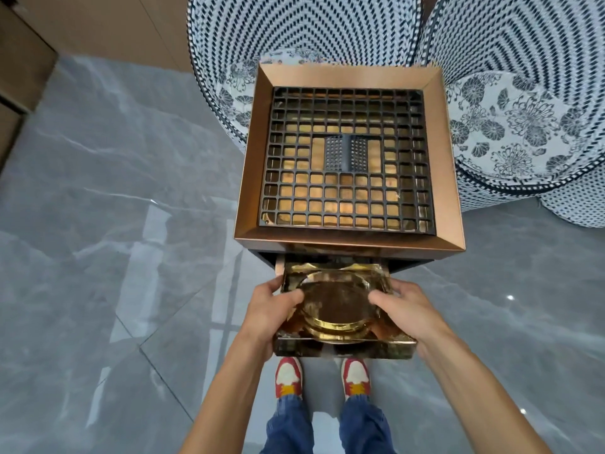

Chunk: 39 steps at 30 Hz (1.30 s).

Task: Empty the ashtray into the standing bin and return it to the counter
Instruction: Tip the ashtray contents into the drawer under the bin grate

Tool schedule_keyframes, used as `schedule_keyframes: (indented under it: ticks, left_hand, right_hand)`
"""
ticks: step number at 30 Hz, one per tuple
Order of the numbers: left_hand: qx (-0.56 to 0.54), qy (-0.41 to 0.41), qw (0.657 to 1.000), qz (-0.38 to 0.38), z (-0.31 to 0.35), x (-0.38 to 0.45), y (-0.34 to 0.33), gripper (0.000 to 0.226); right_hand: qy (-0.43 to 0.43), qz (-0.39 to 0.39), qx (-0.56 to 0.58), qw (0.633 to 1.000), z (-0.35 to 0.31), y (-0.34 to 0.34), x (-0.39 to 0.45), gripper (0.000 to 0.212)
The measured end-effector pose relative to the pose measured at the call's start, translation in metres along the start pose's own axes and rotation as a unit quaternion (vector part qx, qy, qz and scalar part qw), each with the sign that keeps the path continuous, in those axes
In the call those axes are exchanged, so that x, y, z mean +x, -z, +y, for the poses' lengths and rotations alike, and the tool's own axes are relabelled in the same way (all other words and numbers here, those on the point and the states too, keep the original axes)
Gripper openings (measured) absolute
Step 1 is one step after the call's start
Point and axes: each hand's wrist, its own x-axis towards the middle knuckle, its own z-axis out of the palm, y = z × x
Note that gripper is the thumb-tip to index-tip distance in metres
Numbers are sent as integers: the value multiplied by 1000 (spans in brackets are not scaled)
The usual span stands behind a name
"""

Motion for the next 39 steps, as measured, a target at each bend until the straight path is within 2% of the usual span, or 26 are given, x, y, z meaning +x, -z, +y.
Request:
schedule_keyframes:
  ticks: [3, 5, 9, 12, 16, 20, 23, 26, 28, 33, 39]
  left_hand:
    - [-12, 18, 1000, -1, 3, 4, -1, 54]
    - [-20, 28, 999, -1, 6, 6, -2, 55]
    - [-24, 22, 999, 5, 17, 6, -7, 64]
    - [-32, 14, 999, 23, 23, 11, -8, 65]
    - [-39, 64, 997, 18, 30, 16, -9, 62]
    - [-49, 80, 995, 16, 29, 21, -9, 64]
    - [-44, 75, 996, 20, 29, 22, -12, 52]
    - [-18, 29, 999, 39, 31, 21, -12, 30]
    - [-13, 32, 999, 37, 35, 23, -13, 34]
    - [-36, 56, 997, 29, 34, 23, -12, 63]
    - [-50, 77, 996, 11, 32, 19, -9, 60]
  right_hand:
    - [-29, -5, -19, 999, -4, 2, 3, 62]
    - [-31, 0, -20, 999, -6, 3, 4, 67]
    - [-18, 16, -7, 1000, -14, 3, 6, 66]
    - [-5, 30, -5, 1000, -20, 4, 9, 72]
    - [-5, 18, -34, 999, -27, 6, 15, 65]
    - [-14, 20, -46, 999, -29, 8, 17, 63]
    - [-10, 19, -56, 998, -30, 8, 18, 58]
    - [4, 26, -52, 998, -28, 4, 16, 55]
    - [-3, 29, -35, 999, -27, 3, 18, 55]
    - [-15, 34, -39, 999, -24, 4, 19, 66]
    - [-38, 14, -37, 998, -26, 4, 19, 63]
